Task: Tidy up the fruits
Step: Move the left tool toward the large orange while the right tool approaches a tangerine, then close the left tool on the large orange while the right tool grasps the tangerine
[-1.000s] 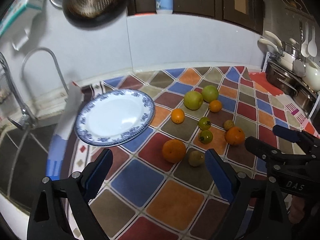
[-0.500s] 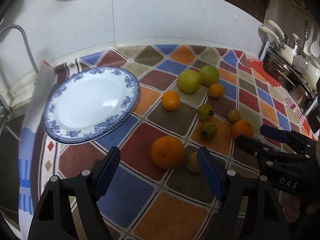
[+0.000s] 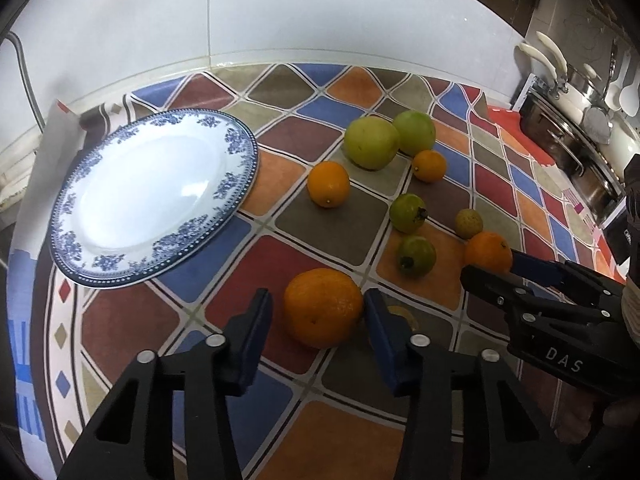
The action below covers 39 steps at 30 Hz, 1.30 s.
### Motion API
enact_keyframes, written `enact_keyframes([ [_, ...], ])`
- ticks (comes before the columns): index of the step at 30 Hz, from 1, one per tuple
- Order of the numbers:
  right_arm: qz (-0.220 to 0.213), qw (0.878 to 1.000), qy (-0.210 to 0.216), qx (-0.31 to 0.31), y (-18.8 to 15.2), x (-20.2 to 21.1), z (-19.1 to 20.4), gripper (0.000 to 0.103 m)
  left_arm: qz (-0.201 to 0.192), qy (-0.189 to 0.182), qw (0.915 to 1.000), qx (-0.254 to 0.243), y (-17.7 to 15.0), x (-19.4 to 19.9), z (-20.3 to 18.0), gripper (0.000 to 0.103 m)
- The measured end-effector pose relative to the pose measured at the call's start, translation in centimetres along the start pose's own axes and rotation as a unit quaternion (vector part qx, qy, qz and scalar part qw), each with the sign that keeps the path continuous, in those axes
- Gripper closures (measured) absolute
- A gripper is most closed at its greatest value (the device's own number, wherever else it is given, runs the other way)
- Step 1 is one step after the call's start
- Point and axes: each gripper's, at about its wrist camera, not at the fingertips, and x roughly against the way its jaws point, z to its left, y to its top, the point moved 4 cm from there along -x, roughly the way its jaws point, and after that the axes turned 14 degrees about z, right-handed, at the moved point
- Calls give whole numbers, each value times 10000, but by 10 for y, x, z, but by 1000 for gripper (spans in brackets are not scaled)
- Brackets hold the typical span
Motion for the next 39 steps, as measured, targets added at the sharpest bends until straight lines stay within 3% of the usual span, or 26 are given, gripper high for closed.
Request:
enact_keyframes([
  [4, -34, 10000, -26, -11, 1, -1, -1, 49, -8, -12, 10000, -30, 1, -1, -2, 62],
  [7, -58, 9999, -111, -1, 2, -2, -3, 58, -20, 22, 10000, -56, 1, -1, -2, 62],
  [14, -83, 9999, -31, 52, 0, 4, -1, 59, -151, 94, 9998, -41, -1, 7, -2, 62],
  [29, -652, 9957, 183, 635, -8, 53, 36, 59, -894, 286, 9956, -46, -10, 64, 0, 62],
  [39, -1023, 9870, 500, 1135, 10, 76, 80, 59, -1350, 683, 9884, 106, -9, 103, 32, 62],
])
